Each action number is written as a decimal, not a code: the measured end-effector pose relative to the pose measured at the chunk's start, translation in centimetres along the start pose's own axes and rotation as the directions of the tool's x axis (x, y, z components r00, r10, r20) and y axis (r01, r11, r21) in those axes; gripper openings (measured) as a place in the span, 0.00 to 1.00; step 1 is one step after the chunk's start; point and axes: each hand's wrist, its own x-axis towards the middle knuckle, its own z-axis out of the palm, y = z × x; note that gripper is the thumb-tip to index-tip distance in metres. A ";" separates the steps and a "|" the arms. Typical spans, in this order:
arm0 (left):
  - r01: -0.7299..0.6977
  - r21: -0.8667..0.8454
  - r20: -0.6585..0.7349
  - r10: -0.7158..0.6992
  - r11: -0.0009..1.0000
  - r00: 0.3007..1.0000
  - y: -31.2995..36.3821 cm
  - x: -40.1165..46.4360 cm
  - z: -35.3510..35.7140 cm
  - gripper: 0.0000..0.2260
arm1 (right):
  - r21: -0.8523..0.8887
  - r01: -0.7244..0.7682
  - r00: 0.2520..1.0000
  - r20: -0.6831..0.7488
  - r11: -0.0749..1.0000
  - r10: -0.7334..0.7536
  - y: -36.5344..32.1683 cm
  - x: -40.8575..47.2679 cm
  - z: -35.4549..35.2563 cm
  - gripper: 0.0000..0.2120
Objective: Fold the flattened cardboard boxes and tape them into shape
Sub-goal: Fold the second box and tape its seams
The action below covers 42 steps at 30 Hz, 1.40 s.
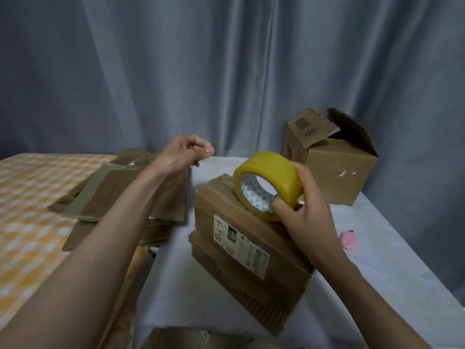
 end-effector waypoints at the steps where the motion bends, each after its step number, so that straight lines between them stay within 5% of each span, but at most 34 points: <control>1: 0.008 0.006 -0.007 -0.008 1.000 1.000 -0.3 0.3 -0.2 0.06 | -0.010 -0.007 1.000 0.003 1.000 0.007 0.0 0.0 0.1 0.25; 8: 0.145 -0.048 -0.076 -0.148 0.988 0.986 -3.0 1.3 1.4 0.02 | -0.008 -0.146 0.985 0.095 0.989 0.146 1.0 1.0 0.3 0.20; 16: 0.244 0.016 -0.035 -0.243 0.970 0.969 -4.4 1.2 1.2 0.00 | 0.133 -0.082 0.995 0.075 0.988 0.072 1.0 1.1 0.4 0.15; 31: 0.382 0.170 0.108 -0.402 0.909 0.909 -5.3 0.3 1.6 0.09 | 0.182 -0.083 0.988 0.140 0.980 0.058 0.8 1.2 0.2 0.30; 36: 0.140 0.243 -0.171 -0.099 0.960 0.980 -4.7 -0.1 1.7 0.05 | 0.102 -0.104 0.982 0.169 0.989 0.086 1.2 1.2 0.3 0.38; 42: 0.064 0.347 -0.005 -0.067 0.936 0.998 -3.7 -1.5 2.9 0.13 | -0.040 -0.191 0.969 0.153 0.981 0.195 1.7 1.3 0.5 0.26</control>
